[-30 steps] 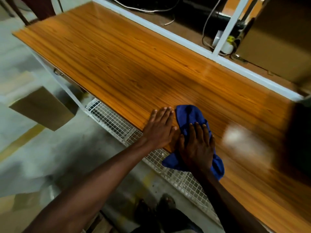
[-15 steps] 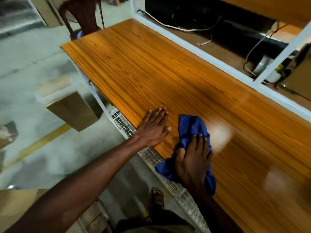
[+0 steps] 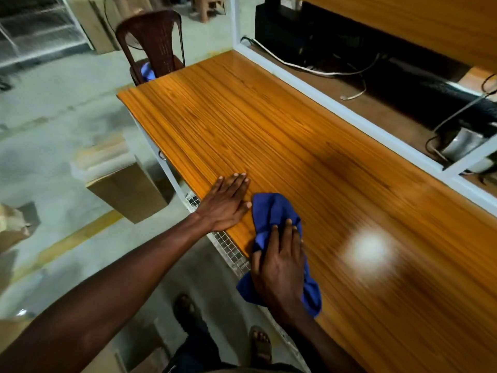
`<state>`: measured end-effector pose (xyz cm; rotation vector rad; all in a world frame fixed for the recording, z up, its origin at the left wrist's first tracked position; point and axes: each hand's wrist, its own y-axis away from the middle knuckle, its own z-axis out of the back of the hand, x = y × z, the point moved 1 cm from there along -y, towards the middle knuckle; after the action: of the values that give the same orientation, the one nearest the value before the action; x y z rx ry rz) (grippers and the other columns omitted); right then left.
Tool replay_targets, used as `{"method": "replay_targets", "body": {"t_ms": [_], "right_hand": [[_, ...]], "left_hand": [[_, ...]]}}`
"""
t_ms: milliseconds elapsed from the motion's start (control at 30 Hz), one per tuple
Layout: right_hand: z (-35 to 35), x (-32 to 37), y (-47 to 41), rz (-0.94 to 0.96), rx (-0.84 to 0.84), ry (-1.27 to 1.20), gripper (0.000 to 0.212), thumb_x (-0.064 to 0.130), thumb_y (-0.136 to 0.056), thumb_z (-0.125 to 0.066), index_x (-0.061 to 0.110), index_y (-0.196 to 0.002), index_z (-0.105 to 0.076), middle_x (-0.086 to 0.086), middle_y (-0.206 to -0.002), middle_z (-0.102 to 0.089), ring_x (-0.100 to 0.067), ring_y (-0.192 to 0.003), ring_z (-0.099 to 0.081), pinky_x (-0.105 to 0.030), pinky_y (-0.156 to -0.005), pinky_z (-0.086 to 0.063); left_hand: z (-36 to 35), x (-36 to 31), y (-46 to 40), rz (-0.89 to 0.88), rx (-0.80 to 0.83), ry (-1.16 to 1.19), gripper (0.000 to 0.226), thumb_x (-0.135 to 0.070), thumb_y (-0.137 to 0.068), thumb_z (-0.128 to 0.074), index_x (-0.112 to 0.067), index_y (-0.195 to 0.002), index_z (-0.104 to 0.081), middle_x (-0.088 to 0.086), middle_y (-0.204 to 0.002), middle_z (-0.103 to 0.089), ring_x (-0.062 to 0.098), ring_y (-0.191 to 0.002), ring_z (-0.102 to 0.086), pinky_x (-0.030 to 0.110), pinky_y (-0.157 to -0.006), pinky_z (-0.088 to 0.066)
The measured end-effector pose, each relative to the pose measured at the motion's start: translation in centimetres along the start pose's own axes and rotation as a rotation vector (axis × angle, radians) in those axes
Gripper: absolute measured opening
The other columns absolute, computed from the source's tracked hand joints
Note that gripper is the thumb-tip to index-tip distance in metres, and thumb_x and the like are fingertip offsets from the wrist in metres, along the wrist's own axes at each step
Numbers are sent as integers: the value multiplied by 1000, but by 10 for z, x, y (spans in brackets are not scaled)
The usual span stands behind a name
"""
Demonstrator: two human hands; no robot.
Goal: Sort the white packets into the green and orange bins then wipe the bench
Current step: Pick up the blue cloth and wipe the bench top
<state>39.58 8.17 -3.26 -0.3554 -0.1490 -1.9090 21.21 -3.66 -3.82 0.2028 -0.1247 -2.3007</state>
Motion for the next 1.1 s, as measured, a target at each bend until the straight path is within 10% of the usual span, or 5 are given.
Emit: {"method": "replay_targets", "body": {"t_ms": [833, 1100], "right_hand": [[-92, 238, -201, -56, -70, 82, 73, 59, -102, -14, 12, -148, -45, -11, -155, -43, -32, -147, -31, -55, -120, -22], [-118, 287, -248, -22, -88, 126, 64, 56, -100, -35, 11, -144, -49, -13, -150, -48, -35, -144, -37, -57, -117, -28]], "left_hand": [[35, 347, -57, -26, -56, 5, 78, -64, -98, -5, -15, -157, 6, 5, -166, 10, 20, -152, 12, 49, -122, 6], [45, 411, -97, -22, -73, 9, 76, -62, -100, -11, -15, -158, 1, 4, -166, 6, 20, -153, 8, 51, -122, 3]]}}
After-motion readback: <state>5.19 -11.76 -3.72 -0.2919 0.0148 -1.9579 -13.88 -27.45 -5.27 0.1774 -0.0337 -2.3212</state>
